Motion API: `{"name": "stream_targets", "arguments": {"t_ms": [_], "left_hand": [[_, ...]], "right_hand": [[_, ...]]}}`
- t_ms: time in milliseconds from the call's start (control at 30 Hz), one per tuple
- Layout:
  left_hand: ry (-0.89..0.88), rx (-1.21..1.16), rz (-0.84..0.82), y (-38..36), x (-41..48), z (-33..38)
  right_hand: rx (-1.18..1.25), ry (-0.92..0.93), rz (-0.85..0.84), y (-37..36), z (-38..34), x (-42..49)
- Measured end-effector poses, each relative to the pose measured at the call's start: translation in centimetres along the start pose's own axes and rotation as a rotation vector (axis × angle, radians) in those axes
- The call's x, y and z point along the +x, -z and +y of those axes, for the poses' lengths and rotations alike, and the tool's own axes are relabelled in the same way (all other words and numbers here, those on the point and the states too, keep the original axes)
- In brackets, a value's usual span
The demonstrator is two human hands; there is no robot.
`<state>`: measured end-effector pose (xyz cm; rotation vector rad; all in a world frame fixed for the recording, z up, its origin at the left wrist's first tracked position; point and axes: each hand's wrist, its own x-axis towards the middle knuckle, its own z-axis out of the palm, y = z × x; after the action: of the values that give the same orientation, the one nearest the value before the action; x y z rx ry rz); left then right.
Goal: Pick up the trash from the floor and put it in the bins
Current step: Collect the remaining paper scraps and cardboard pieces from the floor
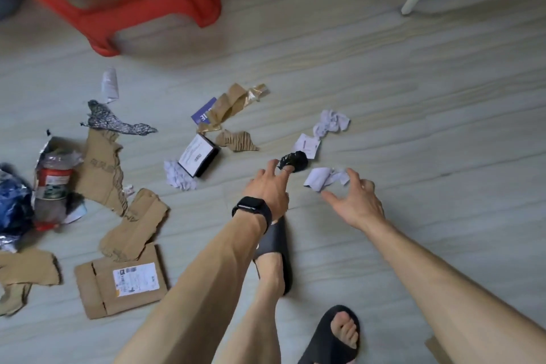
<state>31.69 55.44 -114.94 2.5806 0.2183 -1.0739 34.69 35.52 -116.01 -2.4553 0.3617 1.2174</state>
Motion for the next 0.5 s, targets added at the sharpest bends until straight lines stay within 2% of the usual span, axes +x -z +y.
{"name": "stream_targets", "arguments": {"t_ms": [167,333,500], "left_hand": [[-0.136,0.257,0.03,-2.8,8.4,-1.9],[-0.31,0.374,0.064,-4.2,15.4,-3.2],[-0.411,0.468,0.13,-4.2,17.9,-4.0]], "right_hand": [[0.028,0.0,0.043,-4.6,-1.7,7.7],[-0.025,0.234,0.166,-9.3,-0.5,11.9],[0.059,0.355,0.162,-10.6,0.4,12.9]]}}
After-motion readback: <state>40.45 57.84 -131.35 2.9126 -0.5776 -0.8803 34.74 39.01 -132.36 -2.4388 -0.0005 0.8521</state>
